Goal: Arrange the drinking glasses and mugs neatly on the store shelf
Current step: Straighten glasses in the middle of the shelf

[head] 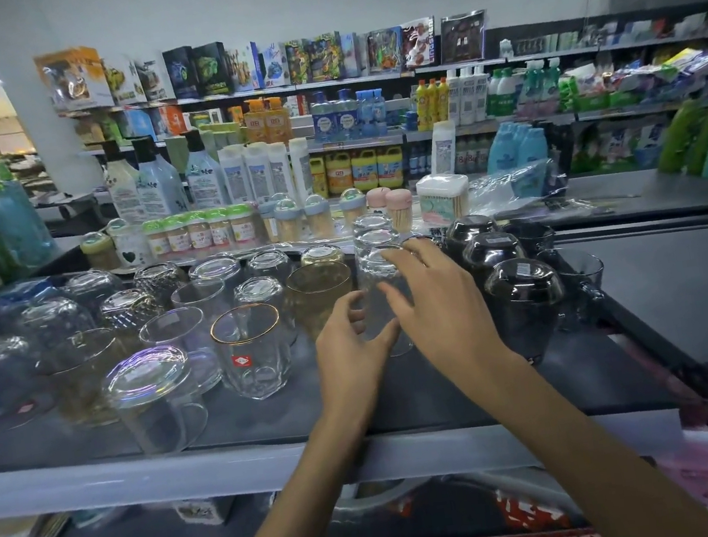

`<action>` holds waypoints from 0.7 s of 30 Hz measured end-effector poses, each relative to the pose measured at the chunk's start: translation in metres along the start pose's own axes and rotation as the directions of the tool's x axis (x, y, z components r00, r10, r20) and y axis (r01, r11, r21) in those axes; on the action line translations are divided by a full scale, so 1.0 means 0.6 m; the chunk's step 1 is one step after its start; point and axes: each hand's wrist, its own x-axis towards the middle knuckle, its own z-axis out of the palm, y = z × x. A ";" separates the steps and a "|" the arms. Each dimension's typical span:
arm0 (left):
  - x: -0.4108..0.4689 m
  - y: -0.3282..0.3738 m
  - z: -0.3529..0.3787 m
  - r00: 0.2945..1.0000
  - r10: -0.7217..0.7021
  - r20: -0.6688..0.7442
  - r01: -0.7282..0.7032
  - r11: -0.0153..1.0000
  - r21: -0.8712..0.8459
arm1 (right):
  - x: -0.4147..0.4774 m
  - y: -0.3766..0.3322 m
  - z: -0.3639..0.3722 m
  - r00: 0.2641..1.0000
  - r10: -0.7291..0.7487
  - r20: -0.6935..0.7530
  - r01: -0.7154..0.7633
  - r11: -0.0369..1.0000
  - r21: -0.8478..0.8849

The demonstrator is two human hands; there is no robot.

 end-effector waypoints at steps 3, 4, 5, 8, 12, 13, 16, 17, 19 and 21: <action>-0.012 0.008 -0.019 0.999 0.043 -0.010 -0.042 0.995 0.095 | -0.004 -0.005 -0.011 0.999 -0.051 -0.016 0.051 0.998 -0.025; -0.016 0.012 -0.030 0.997 0.078 -0.010 -0.076 0.988 0.131 | -0.002 -0.007 -0.018 0.997 -0.080 -0.024 0.079 0.996 -0.033; -0.018 0.017 -0.043 0.993 0.116 -0.008 -0.113 0.980 0.162 | 0.002 -0.011 -0.026 0.993 -0.111 -0.031 0.110 0.993 -0.036; -0.013 0.031 -0.091 0.974 0.224 0.020 -0.222 0.945 0.239 | 0.025 -0.028 -0.048 0.976 -0.215 -0.026 0.214 0.976 -0.041; 0.006 0.052 -0.148 0.944 0.307 0.121 -0.329 0.859 0.392 | 0.080 -0.059 -0.064 0.944 -0.309 0.118 0.316 0.947 -0.052; 0.010 0.057 -0.158 0.936 0.312 0.161 -0.351 0.829 0.435 | 0.096 -0.067 -0.062 0.926 -0.324 0.194 0.341 0.938 -0.058; 0.020 0.066 -0.184 0.908 0.359 0.216 -0.417 0.726 0.547 | 0.137 -0.096 -0.044 0.825 -0.319 0.466 0.440 0.881 -0.176; 0.022 0.068 -0.193 0.897 0.387 0.213 -0.435 0.691 0.577 | 0.145 -0.105 -0.033 0.789 -0.305 0.533 0.471 0.858 -0.207; 0.028 0.064 -0.207 0.870 0.441 0.218 -0.467 0.598 0.651 | 0.156 -0.120 -0.015 0.733 -0.269 0.625 0.507 0.828 -0.238; 0.034 0.049 -0.218 0.861 0.438 0.259 -0.471 0.496 0.729 | 0.160 -0.126 0.003 0.708 -0.244 0.663 0.521 0.814 -0.257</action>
